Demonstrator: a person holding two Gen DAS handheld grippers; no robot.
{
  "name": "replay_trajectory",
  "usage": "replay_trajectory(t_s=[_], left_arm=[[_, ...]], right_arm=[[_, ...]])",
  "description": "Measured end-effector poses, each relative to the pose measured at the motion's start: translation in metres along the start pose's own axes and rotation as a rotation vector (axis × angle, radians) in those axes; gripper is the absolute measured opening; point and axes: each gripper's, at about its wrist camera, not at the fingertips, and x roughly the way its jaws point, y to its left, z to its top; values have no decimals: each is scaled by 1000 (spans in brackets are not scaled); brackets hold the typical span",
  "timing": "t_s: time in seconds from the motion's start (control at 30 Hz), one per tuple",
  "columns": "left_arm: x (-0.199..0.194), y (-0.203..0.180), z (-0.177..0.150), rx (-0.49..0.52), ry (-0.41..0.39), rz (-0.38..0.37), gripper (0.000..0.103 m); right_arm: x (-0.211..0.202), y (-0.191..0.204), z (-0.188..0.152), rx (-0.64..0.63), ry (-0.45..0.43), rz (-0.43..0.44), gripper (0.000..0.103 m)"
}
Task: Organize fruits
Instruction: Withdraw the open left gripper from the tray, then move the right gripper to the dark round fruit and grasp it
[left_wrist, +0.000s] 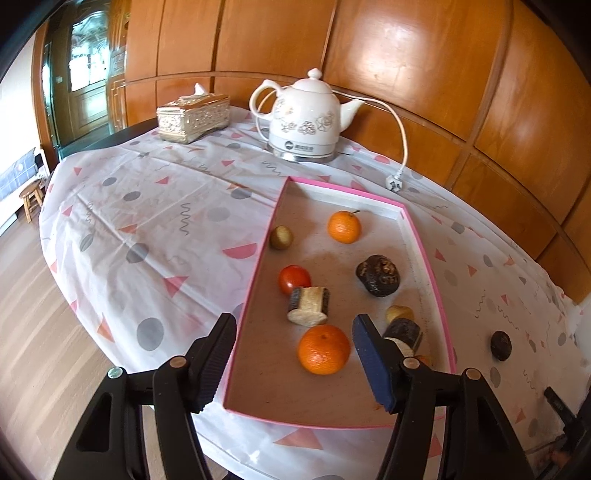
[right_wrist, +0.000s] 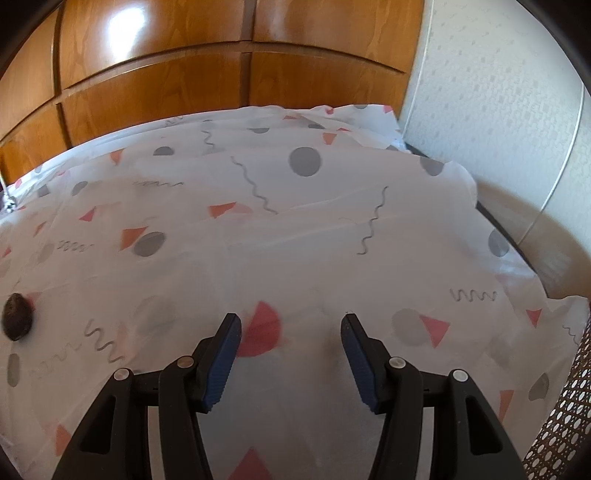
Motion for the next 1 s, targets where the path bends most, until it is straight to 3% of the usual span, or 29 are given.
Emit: replay_trajectory(t_s=[0.23, 0.7, 1.0], left_arm=[[-7, 18, 3, -71, -23, 13, 69], [-22, 36, -1, -126, -64, 57, 76], [-25, 33, -3, -106, -67, 66, 79]], right_arm=[[-13, 29, -4, -64, 10, 91, 57], [-47, 129, 5, -271, 33, 426, 57], [-39, 185, 11, -403, 43, 446, 57]])
